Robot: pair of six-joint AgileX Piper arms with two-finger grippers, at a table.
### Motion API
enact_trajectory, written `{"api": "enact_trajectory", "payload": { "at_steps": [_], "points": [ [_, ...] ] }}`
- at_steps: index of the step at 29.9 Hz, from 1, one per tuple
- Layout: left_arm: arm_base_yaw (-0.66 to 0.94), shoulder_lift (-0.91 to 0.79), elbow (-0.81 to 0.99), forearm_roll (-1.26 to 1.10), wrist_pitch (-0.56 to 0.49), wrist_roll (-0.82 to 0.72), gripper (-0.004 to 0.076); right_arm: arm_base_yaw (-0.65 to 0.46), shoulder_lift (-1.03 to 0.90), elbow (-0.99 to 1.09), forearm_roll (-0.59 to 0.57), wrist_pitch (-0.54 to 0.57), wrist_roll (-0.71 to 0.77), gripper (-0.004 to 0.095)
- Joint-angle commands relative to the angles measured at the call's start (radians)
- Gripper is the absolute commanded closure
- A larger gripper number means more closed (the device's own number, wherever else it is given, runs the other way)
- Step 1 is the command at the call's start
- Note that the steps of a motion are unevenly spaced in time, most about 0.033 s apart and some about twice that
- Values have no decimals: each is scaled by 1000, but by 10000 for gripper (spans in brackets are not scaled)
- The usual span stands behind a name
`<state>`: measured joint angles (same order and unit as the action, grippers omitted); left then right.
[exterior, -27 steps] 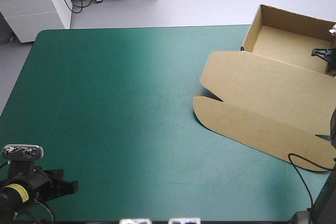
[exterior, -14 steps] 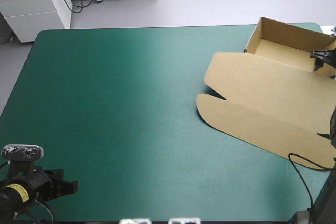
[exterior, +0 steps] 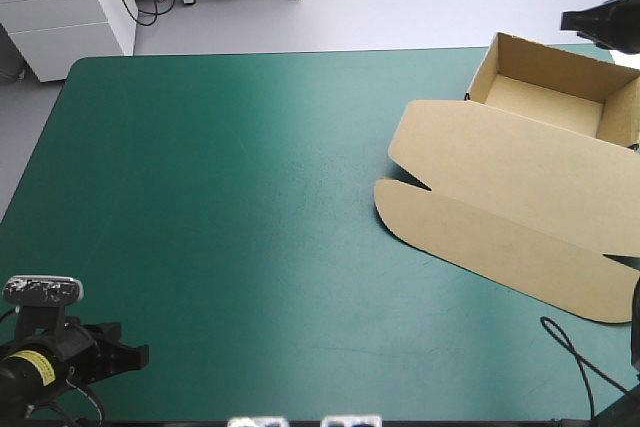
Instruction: Fold the box
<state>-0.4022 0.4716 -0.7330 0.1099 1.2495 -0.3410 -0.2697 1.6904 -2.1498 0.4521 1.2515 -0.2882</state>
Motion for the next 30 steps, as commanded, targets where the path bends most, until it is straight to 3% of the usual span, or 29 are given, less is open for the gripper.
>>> {"api": "enact_trajectory", "payload": {
  "at_steps": [1, 6, 9, 13, 15, 23, 30],
  "points": [
    [-5, 11, -23, -3, 18, -12, 731, 111, -112, 30, 22, -4, -36, 918],
    [-5, 11, -23, -8, -4, -12, 731, 327, -187, 193, -51, -13, -98, 917],
    [-5, 11, -23, -8, -22, -12, 731, 457, -231, 320, -221, -56, -38, 917],
    [-5, 11, -23, -13, -50, -12, 731, 598, -340, 571, -486, -220, 111, 917],
    [-5, 11, -23, -17, -78, -12, 731, 637, -413, 707, -543, -320, 149, 917],
    [-5, 9, -18, -41, -261, 127, 731, 660, -798, 1158, -528, -579, 203, 922],
    [-5, -25, 92, -75, -426, 220, 731, 660, -1161, 1456, -528, -624, 203, 922]
  ]
}}
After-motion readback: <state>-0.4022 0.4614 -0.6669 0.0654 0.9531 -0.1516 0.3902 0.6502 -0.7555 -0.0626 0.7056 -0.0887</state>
